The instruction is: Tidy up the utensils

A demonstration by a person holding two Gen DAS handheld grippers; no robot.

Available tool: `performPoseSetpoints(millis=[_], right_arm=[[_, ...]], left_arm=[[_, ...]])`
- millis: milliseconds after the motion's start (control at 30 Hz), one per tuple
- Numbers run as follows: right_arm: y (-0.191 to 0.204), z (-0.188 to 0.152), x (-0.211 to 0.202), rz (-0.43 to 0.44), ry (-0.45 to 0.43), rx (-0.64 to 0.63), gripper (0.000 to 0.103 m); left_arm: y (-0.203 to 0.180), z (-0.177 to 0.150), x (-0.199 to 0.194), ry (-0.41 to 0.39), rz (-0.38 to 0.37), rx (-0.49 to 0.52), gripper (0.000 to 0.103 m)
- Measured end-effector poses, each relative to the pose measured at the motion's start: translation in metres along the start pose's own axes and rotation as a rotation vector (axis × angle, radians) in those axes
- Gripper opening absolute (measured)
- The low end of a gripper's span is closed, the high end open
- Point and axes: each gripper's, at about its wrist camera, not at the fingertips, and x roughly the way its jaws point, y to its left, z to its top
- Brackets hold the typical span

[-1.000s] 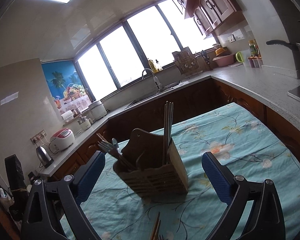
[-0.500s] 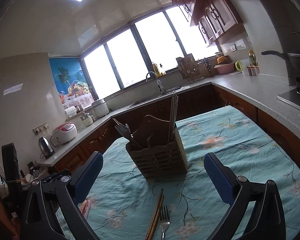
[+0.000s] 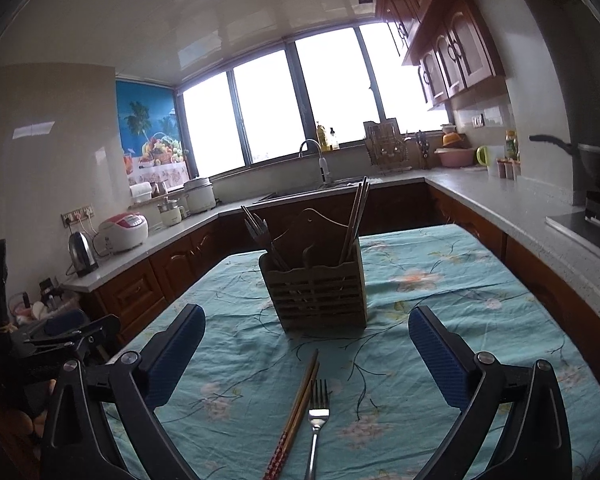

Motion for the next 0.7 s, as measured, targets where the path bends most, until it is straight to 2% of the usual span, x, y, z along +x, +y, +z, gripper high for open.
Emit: performPoseSetpoints(millis=[200, 300, 533, 700], right_arm=[[0.009, -0.005, -0.013, -0.048, -0.047, -0.086, 0.103], [0.007, -0.011, -0.017, -0.066, -0.073, -0.084, 0.103], [0.005, -0.019, -0.017, -0.061, -0.068, -0.09, 0.103], [0.005, -0.024, -0.017, -0.056, -0.06, -0.092, 0.103]], left_arm=[[-0.012, -0.012, -0.005, -0.027, 0.082, 0.035, 0.102], [-0.019, -0.018, -0.007, -0.037, 0.088, 0.05, 0.102], [-0.024, -0.028, -0.012, -0.067, 0.089, 0.064, 0.102], [-0.021, -0.033, -0.01, -0.057, 0.085, 0.061, 0.102]])
